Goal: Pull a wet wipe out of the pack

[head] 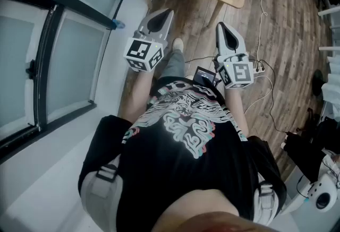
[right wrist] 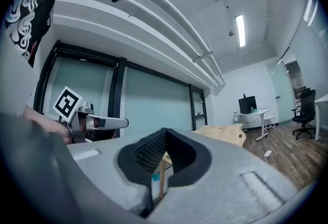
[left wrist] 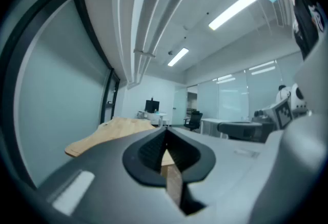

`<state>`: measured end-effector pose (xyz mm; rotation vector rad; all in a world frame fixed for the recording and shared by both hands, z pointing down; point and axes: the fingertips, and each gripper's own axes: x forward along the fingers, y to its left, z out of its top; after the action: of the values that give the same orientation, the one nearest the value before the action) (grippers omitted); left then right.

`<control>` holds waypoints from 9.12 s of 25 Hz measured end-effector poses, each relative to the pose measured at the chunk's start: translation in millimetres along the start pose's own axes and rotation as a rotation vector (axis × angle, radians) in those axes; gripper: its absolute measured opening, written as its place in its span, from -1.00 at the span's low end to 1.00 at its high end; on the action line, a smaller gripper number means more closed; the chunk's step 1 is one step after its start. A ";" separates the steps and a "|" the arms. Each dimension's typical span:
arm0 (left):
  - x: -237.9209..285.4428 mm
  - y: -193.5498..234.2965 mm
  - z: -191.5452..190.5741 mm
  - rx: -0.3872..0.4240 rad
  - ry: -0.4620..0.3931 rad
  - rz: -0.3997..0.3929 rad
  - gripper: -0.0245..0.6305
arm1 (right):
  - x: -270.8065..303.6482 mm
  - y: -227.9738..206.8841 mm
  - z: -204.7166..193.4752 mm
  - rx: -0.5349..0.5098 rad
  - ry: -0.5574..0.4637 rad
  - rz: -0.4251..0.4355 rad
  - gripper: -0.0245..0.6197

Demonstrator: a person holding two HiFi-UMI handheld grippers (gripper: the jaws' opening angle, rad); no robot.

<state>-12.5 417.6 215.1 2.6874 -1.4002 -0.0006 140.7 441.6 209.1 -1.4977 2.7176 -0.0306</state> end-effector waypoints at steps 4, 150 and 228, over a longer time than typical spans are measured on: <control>-3.5 6.1 -2.9 0.048 0.027 0.061 -0.97 | 2.0 6.0 -2.7 -0.009 0.008 0.019 -0.93; 340.4 339.8 -182.1 0.107 0.452 -0.127 -0.96 | 492.3 -144.5 -254.2 0.141 0.665 0.210 -0.60; 365.9 353.1 -161.8 0.089 0.433 -0.086 -0.96 | 501.7 -140.9 -245.2 -0.067 0.634 0.254 -0.92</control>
<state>-82.5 -66.0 429.4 2.5958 -1.1726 0.6094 -18.5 -58.2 447.0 -1.3123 3.4091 -0.4895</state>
